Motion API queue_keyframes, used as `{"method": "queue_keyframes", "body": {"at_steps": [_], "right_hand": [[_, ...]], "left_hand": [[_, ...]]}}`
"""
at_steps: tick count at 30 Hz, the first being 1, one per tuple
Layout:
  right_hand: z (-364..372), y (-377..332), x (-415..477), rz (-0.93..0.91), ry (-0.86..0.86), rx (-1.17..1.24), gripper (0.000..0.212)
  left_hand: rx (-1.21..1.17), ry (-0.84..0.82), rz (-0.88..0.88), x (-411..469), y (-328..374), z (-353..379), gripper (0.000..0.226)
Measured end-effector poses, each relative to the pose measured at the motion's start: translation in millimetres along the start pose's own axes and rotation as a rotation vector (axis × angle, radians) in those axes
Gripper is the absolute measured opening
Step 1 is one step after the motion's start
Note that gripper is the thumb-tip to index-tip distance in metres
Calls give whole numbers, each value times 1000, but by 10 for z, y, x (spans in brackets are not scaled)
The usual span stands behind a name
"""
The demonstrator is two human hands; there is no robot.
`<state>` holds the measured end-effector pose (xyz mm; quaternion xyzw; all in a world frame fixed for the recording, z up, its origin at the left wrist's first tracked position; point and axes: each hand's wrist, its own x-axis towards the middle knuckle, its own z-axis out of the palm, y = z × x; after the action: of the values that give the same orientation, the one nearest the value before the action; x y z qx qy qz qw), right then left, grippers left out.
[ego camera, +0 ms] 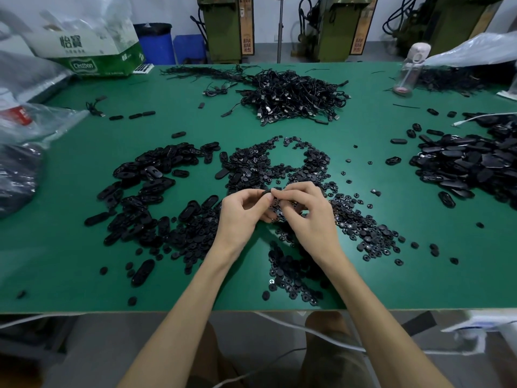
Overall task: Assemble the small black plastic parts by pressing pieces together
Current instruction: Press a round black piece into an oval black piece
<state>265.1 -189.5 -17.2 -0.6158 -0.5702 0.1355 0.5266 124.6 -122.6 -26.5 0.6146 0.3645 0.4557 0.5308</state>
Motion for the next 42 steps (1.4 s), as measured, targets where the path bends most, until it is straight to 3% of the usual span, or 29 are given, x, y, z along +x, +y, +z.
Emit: {"method": "queue_keyframes", "body": {"at_steps": [4, 8, 12, 19, 27, 35, 42], "right_hand": [[-28, 3, 23, 87, 31, 157, 28], [-24, 58, 30, 164, 13, 216, 12], [-35, 90, 24, 183, 23, 261, 15], [-20, 67, 14, 153, -1, 219, 17], [25, 70, -1, 120, -2, 162, 14], [-8, 64, 6, 137, 26, 171, 13], [-11, 42, 11, 116, 13, 147, 20]], "left_hand": [[37, -47, -3, -5, -6, 13, 12], [91, -71, 12, -15, -16, 32, 9], [115, -66, 19, -22, -2, 33, 11], [155, -80, 29, -27, -3, 51, 2], [253, -40, 58, -34, -28, 53, 14], [184, -65, 81, -30, -7, 28, 3], [194, -38, 101, -27, 59, 36, 8]]}}
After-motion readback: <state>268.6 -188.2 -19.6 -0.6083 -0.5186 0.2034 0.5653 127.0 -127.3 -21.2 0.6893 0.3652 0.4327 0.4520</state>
